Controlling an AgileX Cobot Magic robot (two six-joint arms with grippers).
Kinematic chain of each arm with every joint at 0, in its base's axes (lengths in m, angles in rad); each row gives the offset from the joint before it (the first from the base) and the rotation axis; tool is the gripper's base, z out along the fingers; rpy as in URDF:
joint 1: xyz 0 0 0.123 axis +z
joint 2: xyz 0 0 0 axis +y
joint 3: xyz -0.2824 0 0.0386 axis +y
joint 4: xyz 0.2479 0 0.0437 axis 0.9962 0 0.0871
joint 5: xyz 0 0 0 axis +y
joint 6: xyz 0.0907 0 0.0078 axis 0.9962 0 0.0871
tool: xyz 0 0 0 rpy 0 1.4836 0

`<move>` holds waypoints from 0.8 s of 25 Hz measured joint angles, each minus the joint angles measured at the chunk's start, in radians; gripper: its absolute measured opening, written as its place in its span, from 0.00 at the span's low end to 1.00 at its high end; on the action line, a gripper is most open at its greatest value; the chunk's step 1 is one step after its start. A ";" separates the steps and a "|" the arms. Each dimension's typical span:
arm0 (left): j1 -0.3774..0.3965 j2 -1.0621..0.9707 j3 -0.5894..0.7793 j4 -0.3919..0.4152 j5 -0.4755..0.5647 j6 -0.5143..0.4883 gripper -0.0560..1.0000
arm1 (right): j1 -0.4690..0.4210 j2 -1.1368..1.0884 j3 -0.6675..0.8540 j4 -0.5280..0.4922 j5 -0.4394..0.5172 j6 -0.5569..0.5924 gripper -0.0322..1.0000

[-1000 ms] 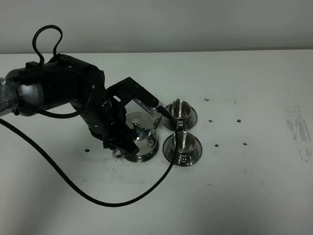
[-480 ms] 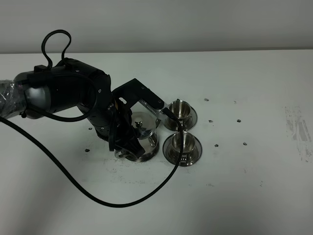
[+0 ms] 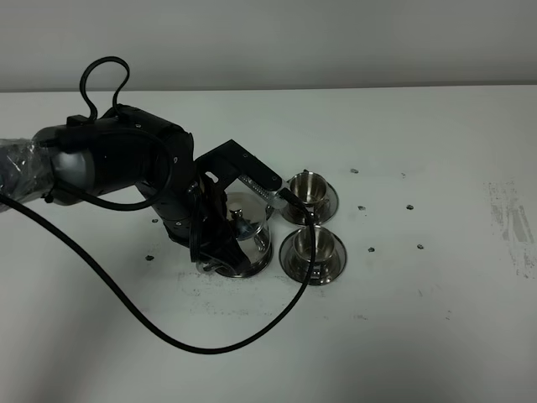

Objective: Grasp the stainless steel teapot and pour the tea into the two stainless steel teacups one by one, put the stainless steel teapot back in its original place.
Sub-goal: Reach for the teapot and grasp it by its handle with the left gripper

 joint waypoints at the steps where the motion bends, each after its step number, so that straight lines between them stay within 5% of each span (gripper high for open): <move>1: 0.000 0.001 0.000 0.000 -0.001 0.000 0.40 | 0.000 0.000 0.000 0.000 0.000 0.000 0.46; 7: 0.000 0.007 0.000 0.000 -0.007 -0.002 0.39 | 0.000 0.000 0.000 0.000 0.000 0.000 0.46; 11: 0.000 0.008 0.000 0.000 -0.007 -0.010 0.24 | 0.000 0.000 0.000 0.000 0.000 0.000 0.46; 20: 0.005 0.004 0.000 0.000 -0.005 0.000 0.25 | 0.000 0.000 0.000 0.000 0.000 0.000 0.46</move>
